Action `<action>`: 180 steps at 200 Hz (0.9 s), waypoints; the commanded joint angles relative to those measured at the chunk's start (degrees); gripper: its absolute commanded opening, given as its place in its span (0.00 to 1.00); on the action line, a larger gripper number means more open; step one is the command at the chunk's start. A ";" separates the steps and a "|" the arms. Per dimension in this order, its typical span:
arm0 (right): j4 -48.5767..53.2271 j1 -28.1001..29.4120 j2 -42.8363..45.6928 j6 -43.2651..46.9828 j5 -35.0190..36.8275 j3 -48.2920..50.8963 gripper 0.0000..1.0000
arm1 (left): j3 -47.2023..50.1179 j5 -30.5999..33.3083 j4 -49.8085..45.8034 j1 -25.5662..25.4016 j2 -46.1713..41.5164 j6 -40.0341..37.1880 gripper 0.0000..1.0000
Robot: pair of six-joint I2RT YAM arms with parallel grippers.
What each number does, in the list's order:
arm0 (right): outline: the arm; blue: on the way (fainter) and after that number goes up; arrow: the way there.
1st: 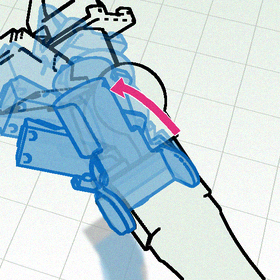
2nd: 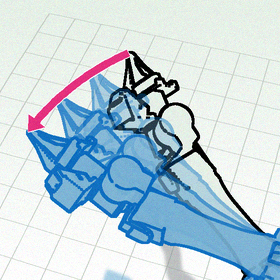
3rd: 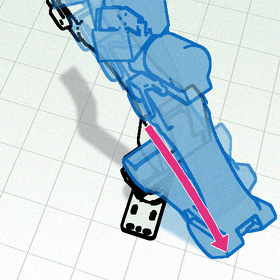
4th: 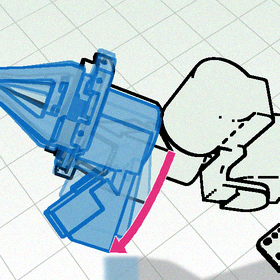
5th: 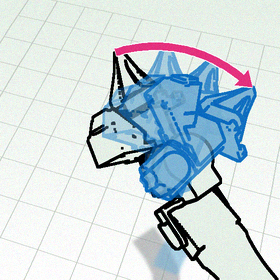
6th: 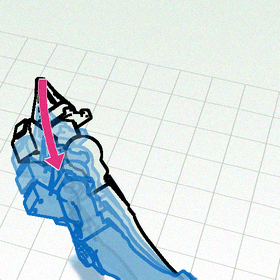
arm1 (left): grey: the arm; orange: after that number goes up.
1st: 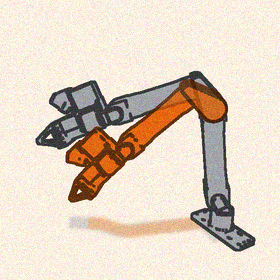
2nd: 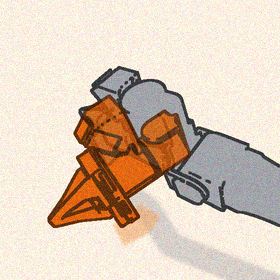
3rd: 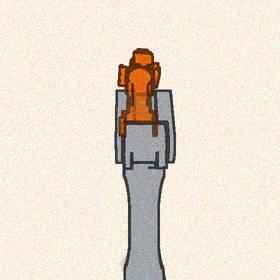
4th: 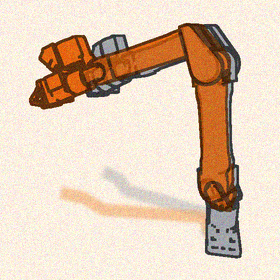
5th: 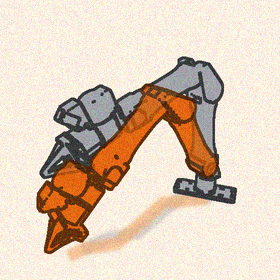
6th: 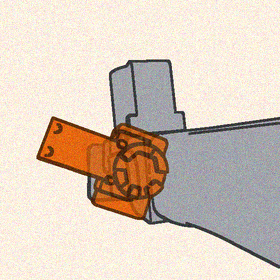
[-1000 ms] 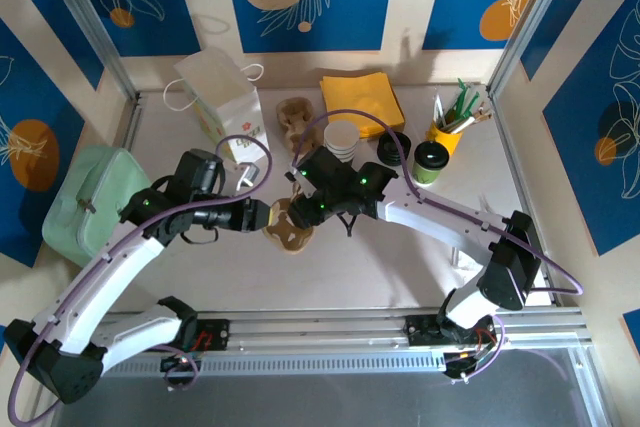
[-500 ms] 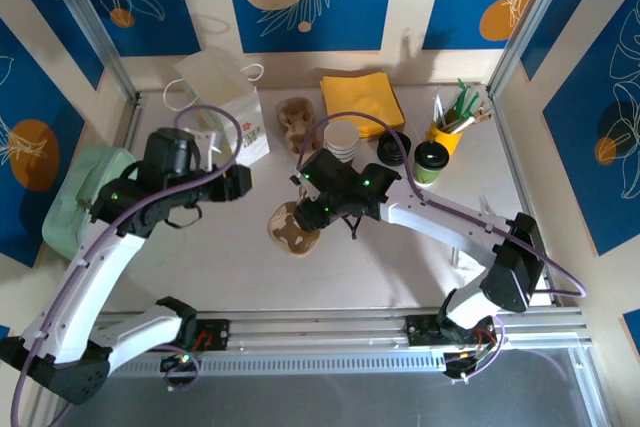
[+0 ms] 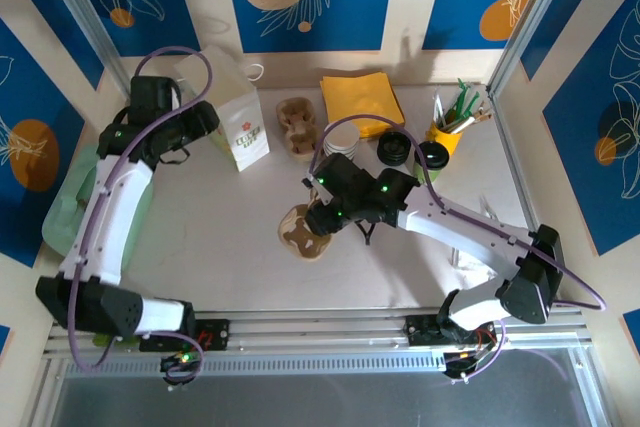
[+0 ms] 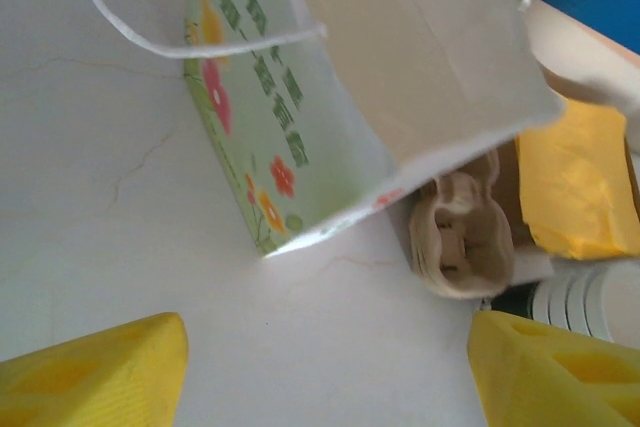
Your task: Pack the takeout coffee
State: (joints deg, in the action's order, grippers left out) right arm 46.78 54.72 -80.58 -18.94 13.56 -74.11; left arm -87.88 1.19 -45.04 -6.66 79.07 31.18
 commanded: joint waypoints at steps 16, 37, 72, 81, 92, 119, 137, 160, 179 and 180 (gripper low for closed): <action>2.23 -0.43 3.09 -0.90 0.20 1.27 0.45 | -7.37 1.18 3.01 1.73 8.38 2.07 0.67; 2.65 -0.58 3.86 -1.08 0.14 1.64 0.45 | -11.78 1.26 1.40 1.89 13.02 1.95 0.62; 3.11 -1.27 4.26 -1.51 -0.26 2.08 0.45 | -18.27 3.97 -3.37 1.73 18.68 2.41 0.52; 3.22 -1.40 4.35 -1.61 -0.33 2.04 0.45 | -19.50 4.94 -4.51 1.73 19.58 2.40 0.52; 3.38 -1.62 4.29 -1.54 -0.59 1.95 0.45 | -20.92 6.10 -5.85 1.78 20.56 2.23 0.52; 3.91 -2.15 4.24 -1.57 -0.99 1.70 0.45 | -23.92 7.90 -7.90 1.78 23.05 1.76 0.46; 4.16 -2.58 4.29 -1.67 -1.26 1.67 0.45 | -27.52 8.19 -10.69 1.69 25.66 1.21 0.42; 4.33 -3.13 4.38 -1.80 -1.61 1.55 0.45 | -30.35 7.63 -12.09 1.56 27.91 -0.07 0.40; 4.62 -3.61 4.45 -1.85 -1.43 1.64 0.45 | -31.49 8.08 -12.09 1.56 28.83 -0.52 0.38; 4.67 -3.59 4.50 -1.87 -1.43 1.66 0.45 | -31.53 8.06 -12.09 1.56 28.85 -0.55 0.38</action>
State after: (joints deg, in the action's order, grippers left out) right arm 50.00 51.70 -77.78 -19.99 13.28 -72.51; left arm -116.57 8.03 -54.06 -5.41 106.48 32.40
